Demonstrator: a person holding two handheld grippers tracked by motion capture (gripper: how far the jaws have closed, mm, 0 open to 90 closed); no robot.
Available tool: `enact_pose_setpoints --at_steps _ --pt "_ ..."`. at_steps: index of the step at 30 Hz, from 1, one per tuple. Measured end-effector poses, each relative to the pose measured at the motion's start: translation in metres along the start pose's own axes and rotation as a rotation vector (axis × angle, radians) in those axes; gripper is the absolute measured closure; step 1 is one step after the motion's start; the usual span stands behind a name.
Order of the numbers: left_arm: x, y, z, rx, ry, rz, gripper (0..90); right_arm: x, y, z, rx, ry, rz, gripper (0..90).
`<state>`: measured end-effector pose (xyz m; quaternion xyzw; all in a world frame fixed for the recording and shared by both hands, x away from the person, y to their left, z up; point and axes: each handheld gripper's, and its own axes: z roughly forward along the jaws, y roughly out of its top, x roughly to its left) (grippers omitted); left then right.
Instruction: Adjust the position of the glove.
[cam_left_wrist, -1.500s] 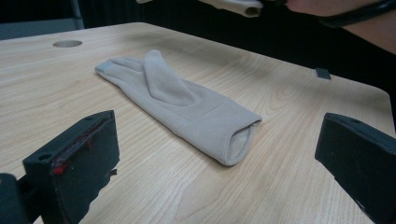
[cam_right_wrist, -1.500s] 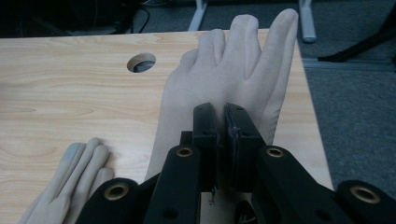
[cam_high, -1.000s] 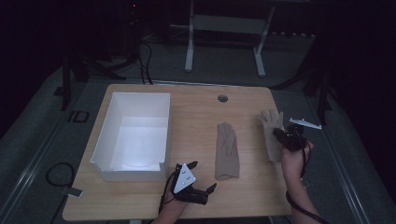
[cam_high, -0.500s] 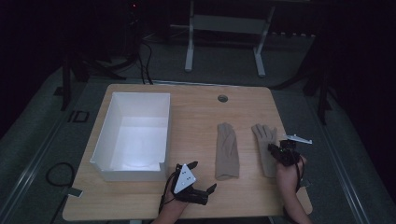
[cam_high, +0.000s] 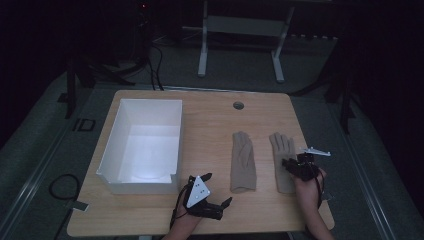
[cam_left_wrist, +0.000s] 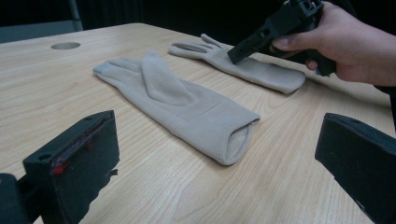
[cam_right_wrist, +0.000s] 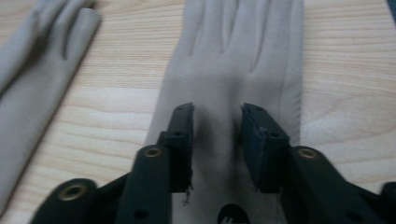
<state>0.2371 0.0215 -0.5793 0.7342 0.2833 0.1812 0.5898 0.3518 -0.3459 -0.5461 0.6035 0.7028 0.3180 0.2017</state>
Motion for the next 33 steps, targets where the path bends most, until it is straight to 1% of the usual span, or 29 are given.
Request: enact_pose_setpoints --at_steps 2,3,5,6,7,8,10,11,13,15,16,17,21,24,26,27,28,29,30,33 --pt "0.0 0.0 0.0 0.001 0.001 0.0 0.2 -0.002 0.002 -0.003 -0.011 0.027 -0.016 57.3" --pt "0.0 0.0 0.0 0.0 -0.001 -0.002 0.2 -0.004 0.003 -0.005 -0.012 0.039 -0.024 57.3" --pt "0.0 0.0 0.0 -0.002 -0.001 -0.003 0.2 -0.007 0.007 -0.01 -0.029 0.062 -0.085 56.4" --pt "0.0 0.0 0.0 0.001 -0.001 -0.001 0.2 -0.008 0.008 -0.011 -0.033 0.066 -0.106 56.5" --pt "0.0 0.0 0.0 0.001 0.0 -0.001 0.2 -0.009 0.01 -0.013 -0.037 0.084 -0.134 56.4" --pt "0.0 0.0 0.0 0.001 0.0 -0.001 0.2 -0.011 0.012 -0.014 -0.034 0.113 -0.172 56.1" --pt "0.0 0.0 0.0 0.001 0.001 -0.004 0.2 -0.012 0.014 -0.016 -0.032 0.122 -0.239 55.7" --pt "0.0 0.0 0.0 0.001 0.001 -0.005 0.2 -0.013 0.015 -0.018 -0.028 0.136 -0.276 55.2" --pt "0.0 0.0 0.0 0.001 0.001 -0.009 0.2 -0.014 0.015 -0.02 -0.041 0.147 -0.331 55.2" --pt "0.0 0.0 0.0 0.003 0.0 -0.01 0.2 -0.014 0.015 -0.021 -0.033 0.168 -0.35 55.2" --pt "0.0 0.0 0.0 0.003 0.0 -0.01 0.2 -0.015 0.014 -0.021 -0.04 0.172 -0.356 55.3" --pt "0.0 0.0 0.0 0.003 0.0 -0.01 0.2 -0.015 0.014 -0.021 -0.043 0.186 -0.355 55.4" --pt "0.001 0.0 0.0 0.001 -0.001 -0.013 0.2 -0.019 0.008 -0.016 -0.056 0.201 -0.315 55.8" --pt "0.001 0.0 0.0 -0.002 -0.003 -0.015 0.2 -0.019 0.003 -0.011 -0.051 0.203 -0.305 56.2" --pt "0.001 0.0 0.0 -0.002 -0.004 -0.015 0.2 -0.018 -0.001 -0.008 -0.037 0.195 -0.307 56.7" --pt "0.001 0.0 0.0 -0.002 -0.005 -0.015 0.2 -0.017 -0.004 -0.004 -0.026 0.19 -0.317 57.2" --pt "0.001 0.0 0.0 -0.002 -0.005 -0.015 0.2 -0.017 -0.007 -0.002 -0.014 0.172 -0.327 58.8" --pt "0.001 0.0 0.0 -0.001 -0.004 -0.015 0.2 -0.016 -0.01 0.0 -0.012 0.166 -0.329 59.7" --pt "0.001 0.0 0.0 0.0 -0.003 -0.015 0.2 -0.016 -0.012 -0.001 -0.028 0.159 -0.322 62.4" --pt "0.001 0.0 0.0 -0.001 -0.005 -0.015 0.2 -0.015 -0.013 -0.001 -0.036 0.13 -0.328 71.0"
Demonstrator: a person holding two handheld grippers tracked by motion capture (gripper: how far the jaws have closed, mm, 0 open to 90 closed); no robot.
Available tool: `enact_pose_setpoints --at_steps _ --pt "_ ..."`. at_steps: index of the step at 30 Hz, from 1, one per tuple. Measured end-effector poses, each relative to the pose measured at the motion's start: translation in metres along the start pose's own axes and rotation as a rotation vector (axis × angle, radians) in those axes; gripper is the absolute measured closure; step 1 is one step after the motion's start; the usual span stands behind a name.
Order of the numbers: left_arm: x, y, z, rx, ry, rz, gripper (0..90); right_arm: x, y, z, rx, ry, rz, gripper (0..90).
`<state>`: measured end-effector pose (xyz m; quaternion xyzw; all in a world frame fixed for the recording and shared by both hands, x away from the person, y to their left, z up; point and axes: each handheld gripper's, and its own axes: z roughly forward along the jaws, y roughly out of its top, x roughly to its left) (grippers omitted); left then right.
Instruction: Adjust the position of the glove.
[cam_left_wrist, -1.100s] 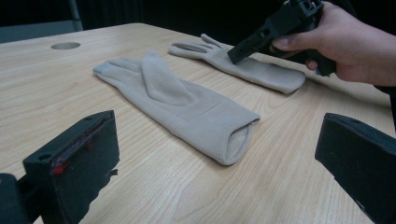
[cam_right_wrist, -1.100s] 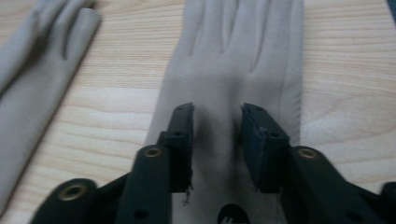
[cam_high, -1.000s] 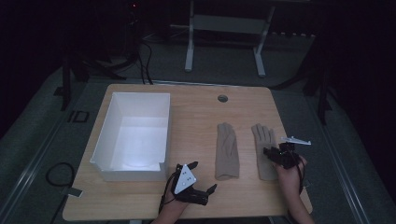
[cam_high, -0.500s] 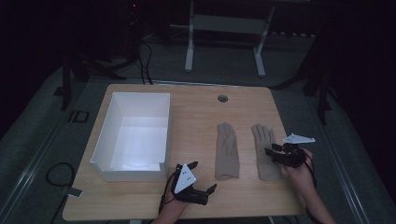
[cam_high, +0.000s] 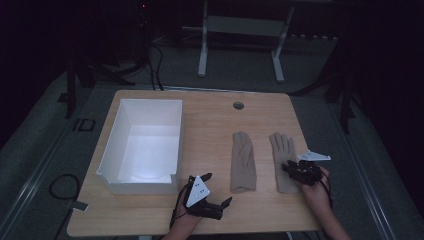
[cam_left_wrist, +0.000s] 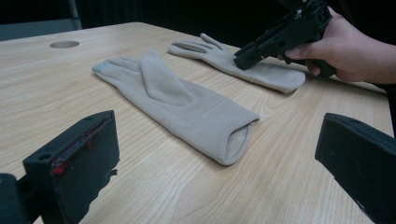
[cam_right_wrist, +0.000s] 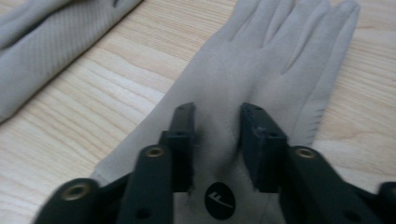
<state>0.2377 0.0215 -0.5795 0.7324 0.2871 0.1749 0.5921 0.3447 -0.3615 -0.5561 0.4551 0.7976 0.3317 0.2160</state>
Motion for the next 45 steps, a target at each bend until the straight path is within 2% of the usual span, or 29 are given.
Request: enact_pose_setpoints --at_steps 4,7,10,13,17,24,27,31,37,40,45 --pt "0.0 0.0 0.0 0.002 0.002 0.002 0.2 0.003 0.0 0.0 0.001 -0.042 0.023 82.0" --pt "0.0 0.0 0.0 0.002 0.002 0.0 0.2 0.007 0.004 -0.001 0.008 -0.08 0.044 84.6" --pt "0.0 0.0 0.0 0.002 0.003 0.002 0.2 0.009 0.008 -0.005 -0.011 -0.093 0.076 84.8" --pt "0.0 0.0 0.0 0.002 0.003 0.001 0.2 0.015 0.025 -0.017 -0.051 -0.136 0.121 84.9" --pt "0.0 0.0 0.0 0.002 0.002 0.002 0.2 0.018 0.047 -0.029 -0.104 -0.154 0.16 84.9" --pt "0.0 0.0 0.0 -0.001 -0.002 -0.004 0.2 0.036 0.09 -0.044 -0.189 -0.143 0.167 84.9" --pt "0.0 0.0 0.0 -0.002 -0.002 -0.004 0.2 0.049 0.106 -0.046 -0.215 -0.132 0.158 84.9" --pt "0.0 0.0 0.0 -0.001 -0.003 -0.004 0.2 0.072 0.118 -0.041 -0.215 -0.118 0.138 84.9" --pt "0.0 0.0 0.0 0.0 -0.004 -0.003 0.2 0.1 0.123 -0.027 -0.197 -0.097 0.135 84.9" --pt "0.0 0.0 0.0 -0.002 -0.007 -0.005 0.2 0.11 0.118 -0.02 -0.211 -0.08 0.168 84.9" --pt "0.0 0.0 0.0 -0.002 -0.009 -0.004 0.2 0.125 0.11 -0.006 -0.173 -0.082 0.161 84.9"
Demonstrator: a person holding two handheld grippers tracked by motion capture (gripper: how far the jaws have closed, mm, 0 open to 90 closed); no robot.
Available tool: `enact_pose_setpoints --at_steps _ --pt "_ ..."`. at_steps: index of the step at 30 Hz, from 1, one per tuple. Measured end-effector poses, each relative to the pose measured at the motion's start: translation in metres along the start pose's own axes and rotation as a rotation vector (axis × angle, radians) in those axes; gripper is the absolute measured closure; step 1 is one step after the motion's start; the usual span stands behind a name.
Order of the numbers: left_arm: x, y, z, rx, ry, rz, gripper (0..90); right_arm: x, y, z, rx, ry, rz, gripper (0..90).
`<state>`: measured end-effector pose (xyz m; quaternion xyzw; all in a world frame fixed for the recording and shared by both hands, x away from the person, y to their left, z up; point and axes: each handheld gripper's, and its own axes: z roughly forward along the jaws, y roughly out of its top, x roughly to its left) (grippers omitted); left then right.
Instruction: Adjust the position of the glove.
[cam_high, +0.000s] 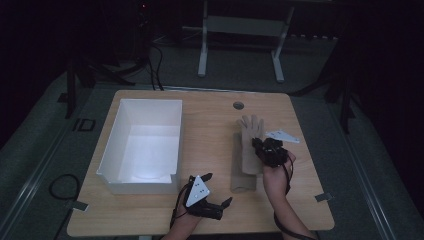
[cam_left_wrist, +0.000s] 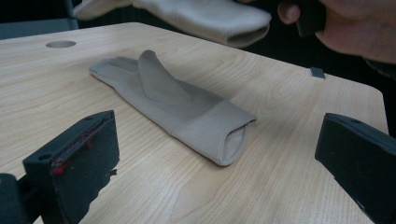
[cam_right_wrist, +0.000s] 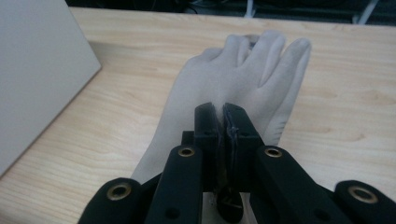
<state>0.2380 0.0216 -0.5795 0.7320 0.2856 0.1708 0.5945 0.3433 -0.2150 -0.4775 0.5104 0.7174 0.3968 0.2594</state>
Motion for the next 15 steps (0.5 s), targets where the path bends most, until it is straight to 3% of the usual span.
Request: enact_pose_setpoints --at_steps 7,15 --pt "0.0 0.0 0.0 0.0 -0.001 0.0 0.2 0.005 -0.013 0.007 0.019 -0.01 0.022 84.9" --pt "0.0 0.0 0.0 0.001 -0.001 0.002 0.2 0.013 -0.036 0.025 0.095 -0.003 0.033 84.7"
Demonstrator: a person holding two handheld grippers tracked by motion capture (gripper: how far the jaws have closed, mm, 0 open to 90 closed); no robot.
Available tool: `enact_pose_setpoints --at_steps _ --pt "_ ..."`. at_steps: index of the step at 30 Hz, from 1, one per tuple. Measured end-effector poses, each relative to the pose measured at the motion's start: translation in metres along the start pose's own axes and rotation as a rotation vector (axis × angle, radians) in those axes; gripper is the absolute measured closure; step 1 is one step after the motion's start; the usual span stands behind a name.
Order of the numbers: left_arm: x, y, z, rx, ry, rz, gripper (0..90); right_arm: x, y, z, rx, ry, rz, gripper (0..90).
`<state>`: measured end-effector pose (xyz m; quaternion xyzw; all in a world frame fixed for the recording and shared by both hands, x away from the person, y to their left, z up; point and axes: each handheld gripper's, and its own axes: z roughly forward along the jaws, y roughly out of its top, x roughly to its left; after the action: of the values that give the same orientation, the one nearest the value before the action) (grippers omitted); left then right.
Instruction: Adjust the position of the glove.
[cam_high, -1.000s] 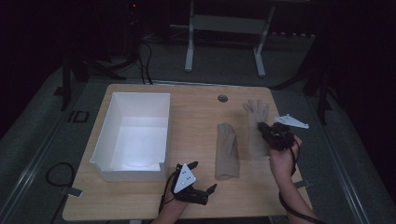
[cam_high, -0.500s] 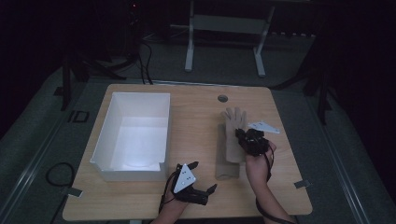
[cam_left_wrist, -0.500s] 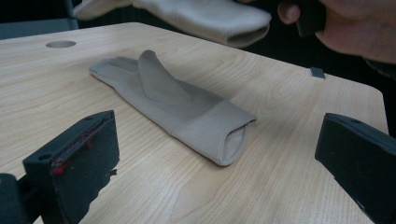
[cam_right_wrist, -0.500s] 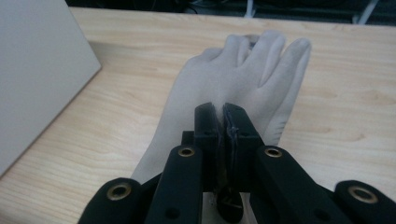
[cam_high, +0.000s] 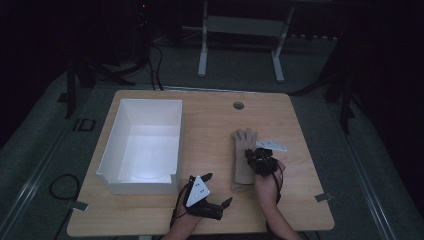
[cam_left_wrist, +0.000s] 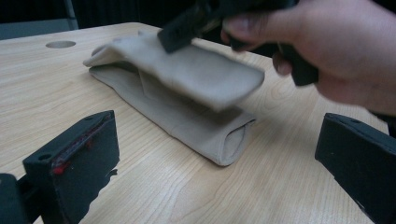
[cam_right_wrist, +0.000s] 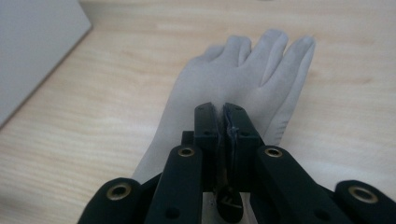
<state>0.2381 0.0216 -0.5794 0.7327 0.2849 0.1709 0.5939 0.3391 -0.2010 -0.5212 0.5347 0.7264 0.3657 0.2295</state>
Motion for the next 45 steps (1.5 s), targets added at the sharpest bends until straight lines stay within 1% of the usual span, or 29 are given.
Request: enact_pose_setpoints --at_steps 3,6,8,10,12,14,16,18,20,21,24,25,27,28,29,31,32,33,35,36,37,38,39,40,41,42,43,44,45 --pt "0.0 0.0 0.0 0.0 0.0 0.002 0.2 0.003 -0.007 0.005 0.013 -0.002 -0.004 84.5" --pt "0.0 0.0 0.0 0.0 -0.001 0.001 0.2 0.004 -0.013 0.009 0.032 0.006 -0.001 83.7" --pt "0.0 0.0 0.0 0.001 -0.001 0.001 0.2 0.004 -0.016 0.012 0.051 0.012 -0.009 82.7" --pt "0.0 0.0 0.0 0.004 0.0 0.003 0.2 0.004 -0.017 0.013 0.052 0.016 -0.001 80.9" --pt "0.0 0.0 0.0 0.005 0.0 0.003 0.2 0.004 -0.018 0.015 0.057 0.018 -0.005 78.7" --pt "0.0 0.0 0.001 0.008 0.001 0.005 0.2 0.004 -0.018 0.014 0.051 0.03 -0.006 72.9" --pt "-0.001 0.0 0.001 0.011 0.005 0.009 0.2 0.002 -0.016 0.011 0.041 0.026 -0.014 67.5" --pt "-0.003 0.001 0.002 0.019 0.034 0.01 0.2 -0.001 -0.013 0.006 0.031 0.03 -0.026 58.9" --pt "-0.003 0.001 0.003 0.029 0.049 0.014 0.2 -0.008 -0.009 0.003 0.019 0.039 -0.028 48.7" --pt "-0.004 0.002 0.004 0.037 0.058 0.014 0.2 -0.012 -0.007 0.002 0.023 0.048 -0.028 44.1" --pt "-0.003 0.002 0.005 0.044 0.049 0.014 0.2 -0.023 -0.003 -0.003 -0.004 0.062 -0.027 33.3" --pt "-0.003 0.002 0.005 0.045 0.043 0.014 0.2 -0.029 -0.001 -0.005 -0.002 0.088 -0.031 26.9" --pt "-0.003 0.003 0.007 0.043 0.031 0.025 0.2 -0.037 0.002 -0.008 -0.02 0.121 -0.022 23.9" --pt "-0.004 0.003 0.009 0.038 0.037 0.038 0.2 -0.042 0.004 -0.01 -0.019 0.139 -0.016 20.7" --pt "-0.006 0.003 0.01 0.045 0.041 0.054 0.2 -0.047 0.006 -0.011 -0.004 0.152 -0.027 18.7" --pt "-0.009 0.004 0.012 0.053 0.046 0.08 0.2 -0.054 0.008 -0.013 -0.007 0.196 -0.06 18.6" --pt "-0.01 0.005 0.013 0.064 0.036 0.081 0.2 -0.058 0.009 -0.013 -0.01 0.215 -0.073 18.6" --pt "-0.01 0.005 0.014 0.069 0.026 0.078 0.2 -0.061 0.01 -0.014 -0.022 0.224 -0.103 18.5" --pt "-0.011 0.006 0.015 0.077 0.024 0.079 0.2 -0.065 0.011 -0.015 -0.04 0.226 -0.154 17.4" --pt "-0.011 0.007 0.016 0.092 0.021 0.068 0.2 -0.068 0.013 -0.016 -0.046 0.249 -0.163 17.1" --pt "-0.009 0.008 0.018 0.099 0.0 0.035 0.2 -0.07 0.013 -0.017 -0.047 0.27 -0.169 17.1" --pt "-0.009 0.008 0.018 0.099 0.0 0.035 0.2 -0.07 0.013 -0.017 -0.047 0.27 -0.169 17.1" --pt "-0.007 0.011 0.019 0.121 -0.009 0.028 0.2 -0.073 0.014 -0.017 -0.037 0.29 -0.2 17.1" --pt "-0.007 0.011 0.019 0.121 -0.009 0.028 0.2 -0.074 0.014 -0.017 -0.036 0.296 -0.212 17.2" --pt "-0.005 0.013 0.02 0.131 -0.029 0.034 0.3 -0.076 0.014 -0.018 -0.038 0.308 -0.226 17.2" --pt "-0.005 0.013 0.02 0.131 -0.029 0.034 1.3 -0.076 0.014 -0.018 -0.038 0.308 -0.226 17.2" --pt "-0.003 0.016 0.022 0.142 -0.034 0.036 2.6 -0.078 0.013 -0.02 -0.043 0.317 -0.241 16.9" --pt "-0.003 0.016 0.022 0.142 -0.034 0.036 3.3 -0.078 0.013 -0.02 -0.043 0.317 -0.241 16.9" --pt "-0.001 0.018 0.025 0.163 -0.035 0.05 5.1 -0.081 0.013 -0.022 -0.049 0.327 -0.241 16.5"
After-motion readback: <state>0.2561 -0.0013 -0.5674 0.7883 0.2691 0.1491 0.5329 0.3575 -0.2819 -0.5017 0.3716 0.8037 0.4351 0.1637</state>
